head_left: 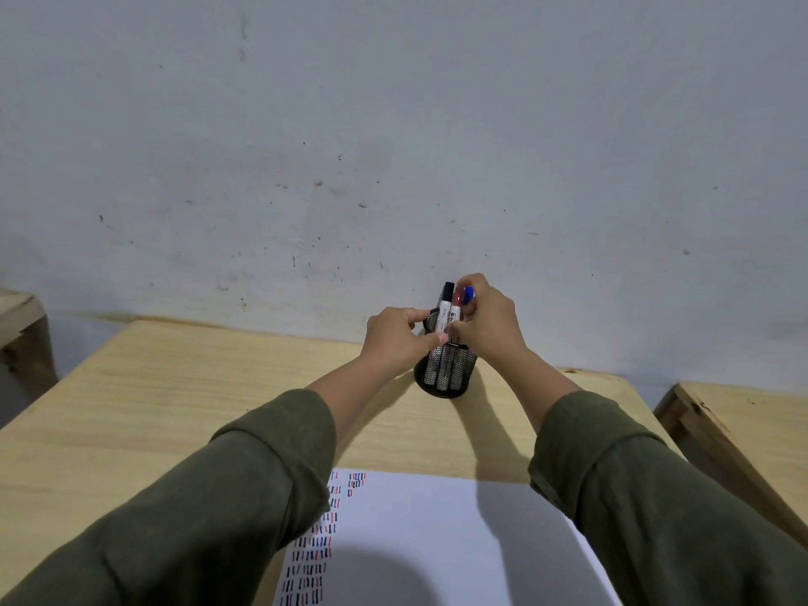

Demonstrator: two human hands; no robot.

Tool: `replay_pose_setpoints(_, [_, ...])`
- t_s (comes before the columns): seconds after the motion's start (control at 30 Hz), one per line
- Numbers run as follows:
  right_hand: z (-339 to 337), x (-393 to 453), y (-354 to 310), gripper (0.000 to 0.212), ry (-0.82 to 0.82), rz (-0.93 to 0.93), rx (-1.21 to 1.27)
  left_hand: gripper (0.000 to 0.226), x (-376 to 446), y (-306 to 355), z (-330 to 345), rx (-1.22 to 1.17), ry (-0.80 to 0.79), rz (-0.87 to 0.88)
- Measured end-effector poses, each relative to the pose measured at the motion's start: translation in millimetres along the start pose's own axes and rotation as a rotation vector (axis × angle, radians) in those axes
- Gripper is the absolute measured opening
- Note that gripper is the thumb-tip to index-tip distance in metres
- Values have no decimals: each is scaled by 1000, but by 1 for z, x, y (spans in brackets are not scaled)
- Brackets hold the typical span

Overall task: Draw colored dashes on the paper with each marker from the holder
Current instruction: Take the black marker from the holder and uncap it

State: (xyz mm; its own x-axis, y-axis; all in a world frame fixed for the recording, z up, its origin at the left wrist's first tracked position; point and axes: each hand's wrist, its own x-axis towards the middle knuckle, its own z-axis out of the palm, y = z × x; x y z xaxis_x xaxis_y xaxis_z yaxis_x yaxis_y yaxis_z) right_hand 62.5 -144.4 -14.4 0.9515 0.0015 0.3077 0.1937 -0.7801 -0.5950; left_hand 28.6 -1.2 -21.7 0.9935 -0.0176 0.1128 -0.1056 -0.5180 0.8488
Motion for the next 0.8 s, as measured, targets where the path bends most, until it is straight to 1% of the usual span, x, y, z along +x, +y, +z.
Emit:
replay_pose_setpoints(0.17, [-1, 3, 0, 61, -22, -56, -84, 48, 2, -2, 1, -1, 0, -8])
replay_pose_setpoints(0.3, [-4, 4, 0, 52, 4, -54, -66, 49, 3, -3, 3, -12, 6, -17])
replay_pose_setpoints(0.47, [-5, -8, -3, 39, 31, -92, 130, 46, 2, -4, 4, -35, 8, -9])
replay_pose_setpoints(0.57, [-5, -14, -4, 36, 15, -47, 258, 49, 1, -5, 5, -34, 5, -18])
replay_pose_setpoints(0.67, [-10, -17, -7, 40, 35, -7, 366, 53, -1, -4, 5, -4, 8, -9])
replay_pose_setpoints(0.73, [-19, -17, -14, 45, 102, 23, 463, 53, -3, 0, 3, 8, 26, 7])
replay_pose_setpoints(0.8, [-33, -17, -23, 47, 175, 25, 600, 47, -6, 7, -3, -44, 65, 28])
